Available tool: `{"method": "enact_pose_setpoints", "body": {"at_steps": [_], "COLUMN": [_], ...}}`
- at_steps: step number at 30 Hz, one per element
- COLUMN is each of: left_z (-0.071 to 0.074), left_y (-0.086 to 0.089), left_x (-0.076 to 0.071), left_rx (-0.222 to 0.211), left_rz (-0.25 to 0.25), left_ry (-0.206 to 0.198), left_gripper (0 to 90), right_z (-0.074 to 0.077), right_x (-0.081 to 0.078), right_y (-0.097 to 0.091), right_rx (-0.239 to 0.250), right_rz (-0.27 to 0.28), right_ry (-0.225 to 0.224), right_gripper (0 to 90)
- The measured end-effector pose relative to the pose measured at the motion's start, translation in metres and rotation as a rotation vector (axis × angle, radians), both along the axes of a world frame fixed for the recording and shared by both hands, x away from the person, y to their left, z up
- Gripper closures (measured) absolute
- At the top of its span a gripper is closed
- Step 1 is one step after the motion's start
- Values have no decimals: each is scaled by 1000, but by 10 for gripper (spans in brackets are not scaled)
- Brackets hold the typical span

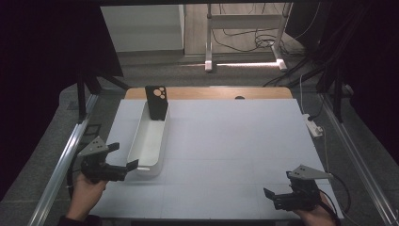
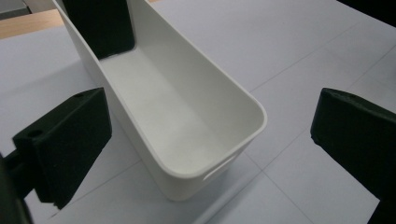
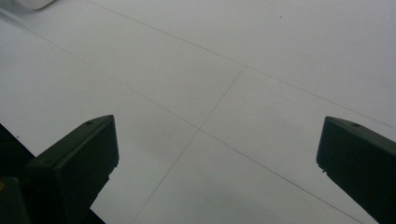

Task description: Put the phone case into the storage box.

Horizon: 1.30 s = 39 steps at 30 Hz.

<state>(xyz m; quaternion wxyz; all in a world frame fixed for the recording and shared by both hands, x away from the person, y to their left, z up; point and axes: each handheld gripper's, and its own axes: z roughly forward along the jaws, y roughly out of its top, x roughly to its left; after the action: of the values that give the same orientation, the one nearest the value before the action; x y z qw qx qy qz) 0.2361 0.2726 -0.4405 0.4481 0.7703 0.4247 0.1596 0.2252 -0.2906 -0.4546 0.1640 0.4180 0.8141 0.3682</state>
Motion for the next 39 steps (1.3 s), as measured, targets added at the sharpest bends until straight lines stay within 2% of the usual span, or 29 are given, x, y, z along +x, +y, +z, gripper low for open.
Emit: {"method": "enact_pose_setpoints", "body": {"at_steps": [23, 39], "left_z": [-10, -19], "left_y": [12, 11], "left_x": [-38, -53], "left_rx": [37, 67], "left_rz": [52, 65], "left_ry": [17, 40], "left_gripper": [0, 0], "right_z": [0, 0], "right_x": [0, 1], "right_y": [0, 0], "right_rx": [0, 0], "right_rz": [-2, -2], "right_ry": [5, 8], "right_gripper": [0, 0]}}
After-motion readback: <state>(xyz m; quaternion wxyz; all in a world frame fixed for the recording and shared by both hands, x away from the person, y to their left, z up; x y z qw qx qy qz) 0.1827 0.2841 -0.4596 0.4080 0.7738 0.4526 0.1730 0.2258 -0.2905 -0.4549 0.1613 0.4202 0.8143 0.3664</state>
